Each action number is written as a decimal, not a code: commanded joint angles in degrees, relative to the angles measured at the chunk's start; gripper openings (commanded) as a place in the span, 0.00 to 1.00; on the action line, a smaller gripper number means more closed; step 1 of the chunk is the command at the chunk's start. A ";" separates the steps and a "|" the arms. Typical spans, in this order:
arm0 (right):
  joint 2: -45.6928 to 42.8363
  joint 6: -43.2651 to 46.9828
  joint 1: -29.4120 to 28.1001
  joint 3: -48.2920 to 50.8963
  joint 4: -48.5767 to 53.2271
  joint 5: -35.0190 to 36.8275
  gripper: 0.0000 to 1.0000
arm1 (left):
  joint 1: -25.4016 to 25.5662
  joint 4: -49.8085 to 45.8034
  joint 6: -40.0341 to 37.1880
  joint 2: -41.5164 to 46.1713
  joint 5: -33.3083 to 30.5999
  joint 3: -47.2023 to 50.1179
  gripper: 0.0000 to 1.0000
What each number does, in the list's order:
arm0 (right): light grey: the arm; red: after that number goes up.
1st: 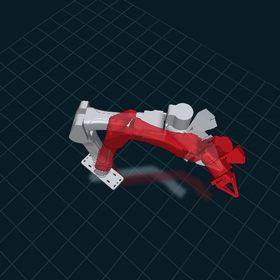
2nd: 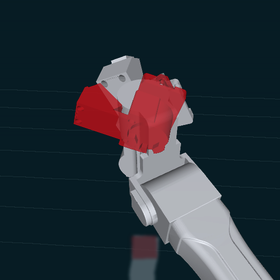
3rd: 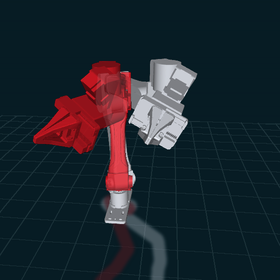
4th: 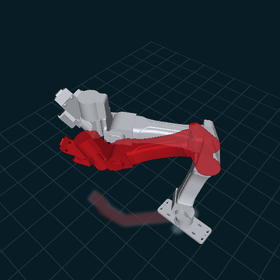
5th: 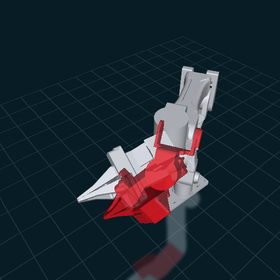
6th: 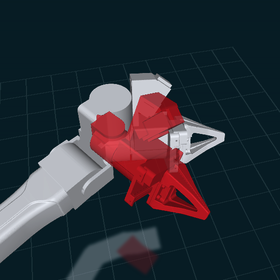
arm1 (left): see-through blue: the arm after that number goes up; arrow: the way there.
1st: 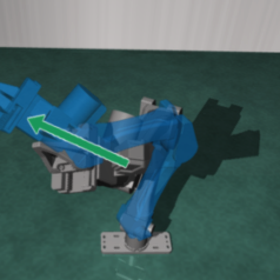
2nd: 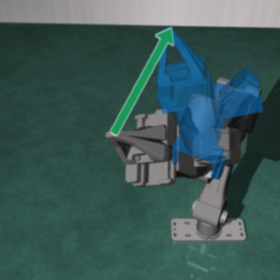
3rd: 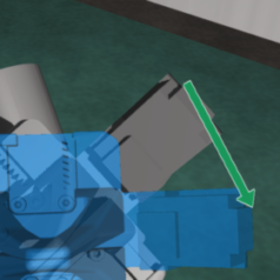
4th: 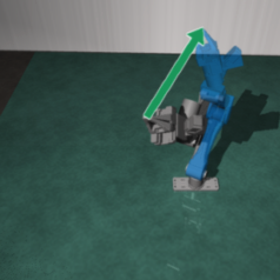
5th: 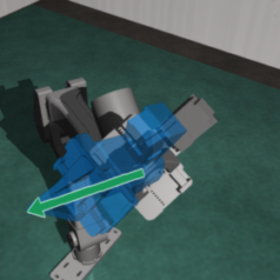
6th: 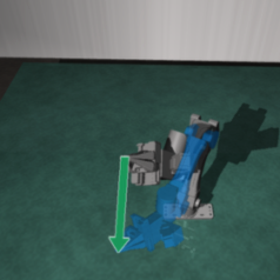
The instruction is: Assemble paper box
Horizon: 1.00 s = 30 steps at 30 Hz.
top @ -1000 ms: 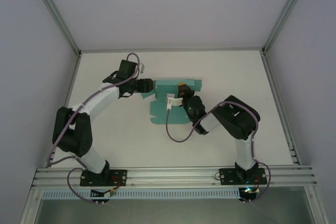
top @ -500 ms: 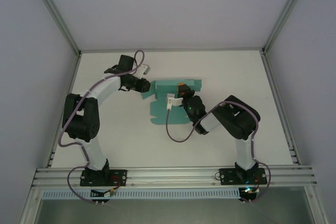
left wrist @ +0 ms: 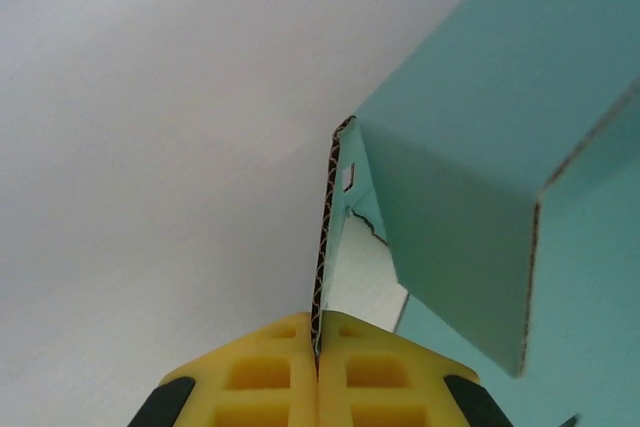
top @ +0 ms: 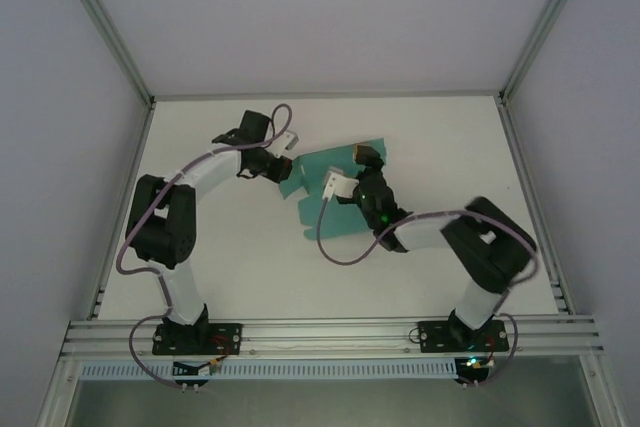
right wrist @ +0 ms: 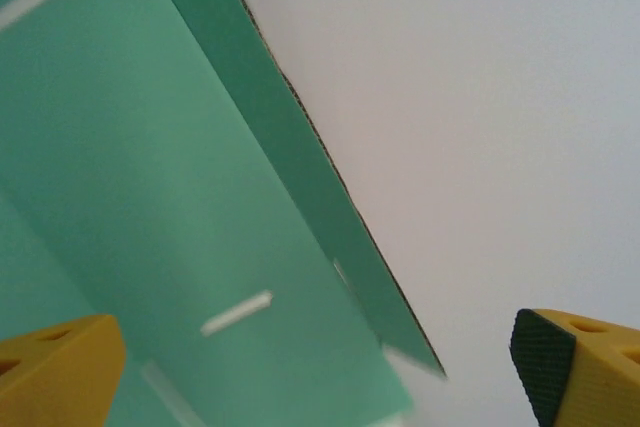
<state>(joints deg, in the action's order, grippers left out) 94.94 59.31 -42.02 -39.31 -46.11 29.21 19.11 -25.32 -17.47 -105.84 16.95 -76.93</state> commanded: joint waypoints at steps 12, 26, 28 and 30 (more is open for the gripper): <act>-16.72 -13.18 11.29 -9.86 53.71 -19.78 1.00 | 8.56 2.93 -7.97 2.46 -15.27 3.33 0.00; -6.14 -2.24 15.09 -13.92 39.30 -22.67 0.96 | 11.22 4.98 -10.34 2.99 -17.40 5.16 0.00; -3.98 -0.95 15.13 -15.10 39.07 -23.85 0.88 | 11.29 4.92 -10.36 2.75 -17.61 4.90 0.00; -2.27 -0.43 15.16 -16.20 38.85 -24.86 0.78 | 11.44 4.53 -10.53 2.20 -17.84 4.46 0.00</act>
<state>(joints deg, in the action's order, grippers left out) 90.96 56.66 -26.94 -53.60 -6.46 8.08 29.63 -17.76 -25.43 -103.31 0.91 -73.32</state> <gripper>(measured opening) 0.803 0.046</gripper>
